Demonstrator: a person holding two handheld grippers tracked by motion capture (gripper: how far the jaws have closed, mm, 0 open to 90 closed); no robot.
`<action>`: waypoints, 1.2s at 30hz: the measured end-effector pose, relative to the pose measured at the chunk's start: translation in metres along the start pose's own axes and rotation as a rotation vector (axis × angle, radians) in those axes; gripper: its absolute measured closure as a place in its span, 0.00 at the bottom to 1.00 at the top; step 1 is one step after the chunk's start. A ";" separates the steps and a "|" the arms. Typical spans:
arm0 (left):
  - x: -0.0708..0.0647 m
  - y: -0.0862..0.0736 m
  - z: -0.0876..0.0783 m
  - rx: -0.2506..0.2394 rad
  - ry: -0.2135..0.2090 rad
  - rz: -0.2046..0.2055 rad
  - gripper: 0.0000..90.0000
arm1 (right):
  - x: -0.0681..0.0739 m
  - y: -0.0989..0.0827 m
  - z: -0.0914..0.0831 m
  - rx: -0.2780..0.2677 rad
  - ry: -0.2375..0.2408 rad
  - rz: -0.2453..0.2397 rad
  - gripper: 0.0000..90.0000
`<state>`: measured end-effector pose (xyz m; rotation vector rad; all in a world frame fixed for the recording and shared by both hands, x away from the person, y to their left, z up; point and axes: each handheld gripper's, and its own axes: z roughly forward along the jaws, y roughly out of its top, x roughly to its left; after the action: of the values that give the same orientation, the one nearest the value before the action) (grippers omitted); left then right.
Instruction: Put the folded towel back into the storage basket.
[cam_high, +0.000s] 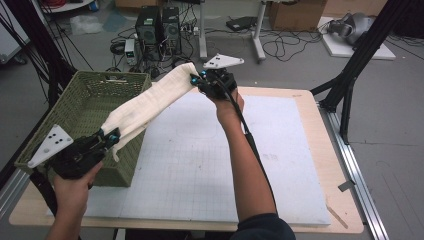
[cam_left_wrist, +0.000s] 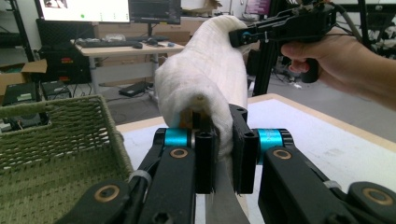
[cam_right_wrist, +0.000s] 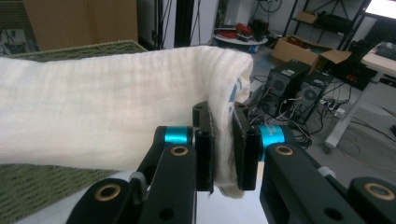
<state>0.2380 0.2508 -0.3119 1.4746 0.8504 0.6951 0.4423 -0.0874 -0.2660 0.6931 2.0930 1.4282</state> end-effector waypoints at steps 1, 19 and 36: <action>0.001 0.000 -0.001 0.002 0.005 0.000 0.91 | 0.002 0.002 0.004 0.004 0.001 -0.001 0.90; 0.022 -0.008 -0.017 0.008 0.083 -0.022 0.91 | 0.027 0.033 0.071 0.003 0.011 0.009 0.90; 0.039 -0.016 -0.036 0.006 0.149 -0.063 0.91 | 0.058 0.046 0.133 0.031 0.038 -0.032 0.90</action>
<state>0.2284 0.3034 -0.3273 1.4081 1.0093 0.7629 0.4925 0.0560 -0.2719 0.6471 2.1498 1.4046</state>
